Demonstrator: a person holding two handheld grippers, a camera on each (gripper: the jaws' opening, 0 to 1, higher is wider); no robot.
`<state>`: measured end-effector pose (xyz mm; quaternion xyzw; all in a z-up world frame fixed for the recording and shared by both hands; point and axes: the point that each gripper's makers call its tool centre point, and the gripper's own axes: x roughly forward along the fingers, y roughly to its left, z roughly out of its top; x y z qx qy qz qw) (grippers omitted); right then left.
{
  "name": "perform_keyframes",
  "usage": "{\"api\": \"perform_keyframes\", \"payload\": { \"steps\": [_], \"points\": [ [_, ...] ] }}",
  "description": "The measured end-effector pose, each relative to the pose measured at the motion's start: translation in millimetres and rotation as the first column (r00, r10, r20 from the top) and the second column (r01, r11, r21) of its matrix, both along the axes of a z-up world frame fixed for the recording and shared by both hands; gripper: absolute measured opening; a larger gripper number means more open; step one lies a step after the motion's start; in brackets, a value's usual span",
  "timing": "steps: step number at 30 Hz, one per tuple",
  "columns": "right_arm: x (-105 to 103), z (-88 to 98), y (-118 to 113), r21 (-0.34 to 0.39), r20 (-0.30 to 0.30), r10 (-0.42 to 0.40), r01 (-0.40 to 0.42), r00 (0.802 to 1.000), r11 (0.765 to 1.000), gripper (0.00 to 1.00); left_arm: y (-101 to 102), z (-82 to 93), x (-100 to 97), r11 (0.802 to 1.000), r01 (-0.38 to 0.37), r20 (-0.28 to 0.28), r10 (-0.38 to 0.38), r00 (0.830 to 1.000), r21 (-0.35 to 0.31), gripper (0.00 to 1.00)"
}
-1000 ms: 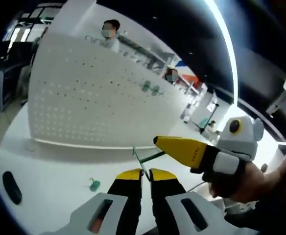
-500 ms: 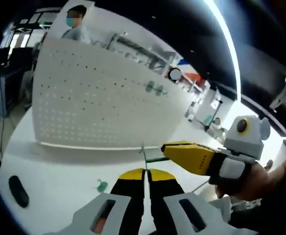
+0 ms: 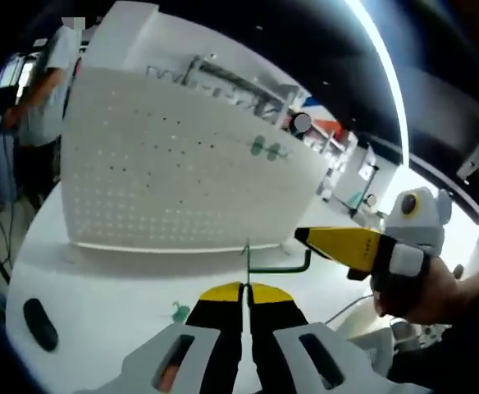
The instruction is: Insert the hook assembly into the mounting plate slot until the hook locks in place.
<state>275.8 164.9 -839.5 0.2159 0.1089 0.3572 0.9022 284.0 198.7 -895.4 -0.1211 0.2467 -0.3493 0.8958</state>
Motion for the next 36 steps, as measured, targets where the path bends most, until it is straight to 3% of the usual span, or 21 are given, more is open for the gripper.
{"api": "perform_keyframes", "payload": {
  "steps": [2, 4, 9, 18, 22, 30, 36],
  "points": [
    [-2, 0.2, -2, 0.001, -0.013, 0.011, -0.011, 1.0, 1.0, 0.09, 2, 1.4, 2.0, 1.0, -0.005, 0.019, 0.005, 1.0, 0.025, 0.01],
    [-5, -10.8, -3, -0.069, -0.03, 0.024, -0.026, 0.999, 0.997, 0.09, 1, 3.6, 2.2, 0.999, 0.001, 0.037, -0.003, 0.999, 0.045, 0.01],
    [-8, -12.6, 1, -0.021, -0.07, 0.031, -0.033, 0.997, 0.999, 0.08, -3, 9.6, 2.6, 0.995, 0.014, 0.097, -0.024, 0.995, 0.099, 0.01],
    [-10, -0.5, 5, 0.016, -0.047, 0.033, -0.033, 0.998, 0.999, 0.11, 6, 13.4, 4.5, 0.996, -0.023, 0.116, 0.012, 0.993, 0.09, 0.01],
    [-14, -3.2, 14, 0.023, -0.067, 0.076, -0.075, 0.995, 0.997, 0.11, -1, 16.0, 0.3, 0.997, -0.013, 0.127, 0.003, 0.992, 0.079, 0.01],
    [-9, -0.4, 19, 0.024, -0.049, 0.056, -0.055, 0.997, 0.998, 0.1, -19, 23.1, -5.6, 0.994, 0.018, 0.185, -0.038, 0.982, 0.111, 0.01],
    [-7, -0.3, 19, 0.003, -0.031, 0.049, -0.049, 0.998, 0.999, 0.06, -22, 28.6, -6.1, 0.995, 0.019, 0.205, -0.038, 0.978, 0.094, 0.01]
  ]
}}
